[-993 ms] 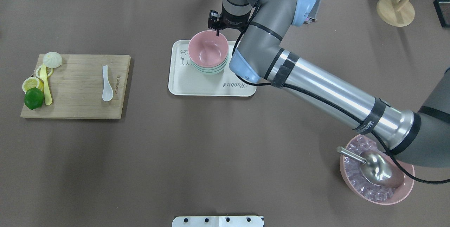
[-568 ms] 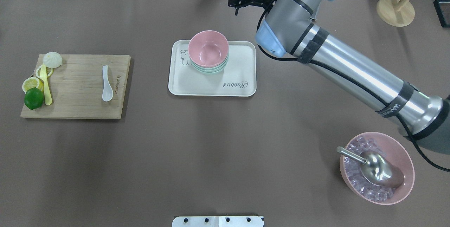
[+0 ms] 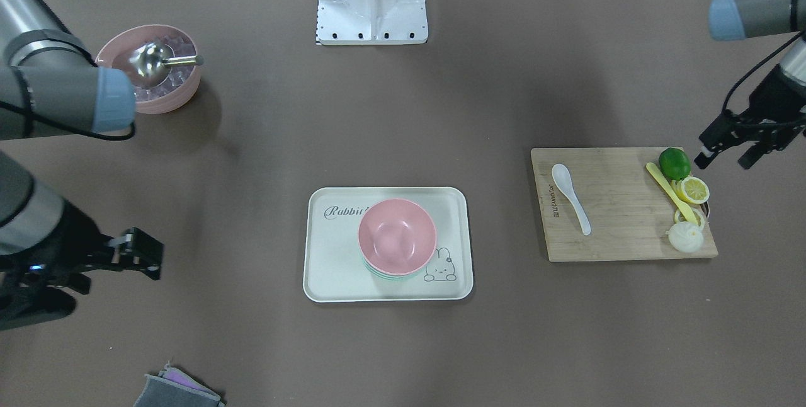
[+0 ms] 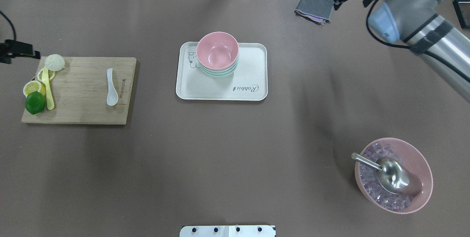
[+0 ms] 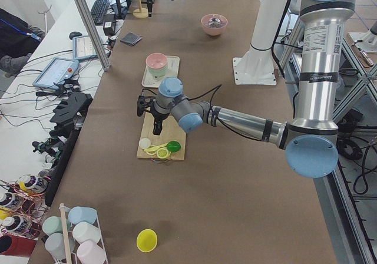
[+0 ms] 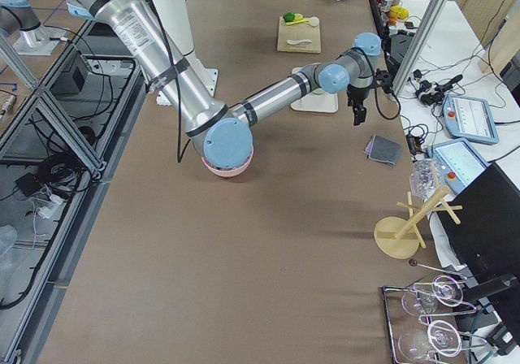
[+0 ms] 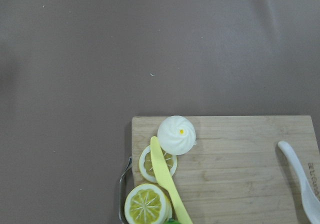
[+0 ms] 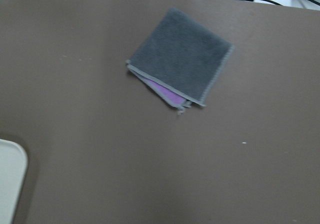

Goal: Stack pink bowl on green and place spoon

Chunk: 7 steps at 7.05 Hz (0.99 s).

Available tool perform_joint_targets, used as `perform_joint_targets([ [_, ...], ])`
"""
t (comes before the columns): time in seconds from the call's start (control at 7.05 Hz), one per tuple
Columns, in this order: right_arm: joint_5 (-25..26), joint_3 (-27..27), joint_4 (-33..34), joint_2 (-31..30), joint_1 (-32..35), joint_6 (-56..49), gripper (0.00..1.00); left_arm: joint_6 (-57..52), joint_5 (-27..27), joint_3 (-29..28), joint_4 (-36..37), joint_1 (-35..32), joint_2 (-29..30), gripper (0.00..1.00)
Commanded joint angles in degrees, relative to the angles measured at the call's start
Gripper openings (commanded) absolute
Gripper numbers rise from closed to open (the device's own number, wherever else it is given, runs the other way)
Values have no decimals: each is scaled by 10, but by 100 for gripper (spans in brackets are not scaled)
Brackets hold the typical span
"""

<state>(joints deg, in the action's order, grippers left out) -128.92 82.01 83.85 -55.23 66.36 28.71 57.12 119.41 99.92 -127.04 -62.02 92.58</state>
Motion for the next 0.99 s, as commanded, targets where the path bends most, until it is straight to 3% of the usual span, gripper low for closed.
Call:
perform_joint_targets([
  [0.0,-22,57,-2,-123,74,-95,100,115,-129,-26,23,133,72,98],
  [0.28,-19,75,0,-228,139,-199,100,145,-173,-39,108,179,144,98],
  [0.57,-5,122,-9,-354,156,-246,100,143,-175,-43,114,180,144,98],
  [0.85,32,177,16,-416,166,-261,100,144,-177,-65,111,180,146,98],
])
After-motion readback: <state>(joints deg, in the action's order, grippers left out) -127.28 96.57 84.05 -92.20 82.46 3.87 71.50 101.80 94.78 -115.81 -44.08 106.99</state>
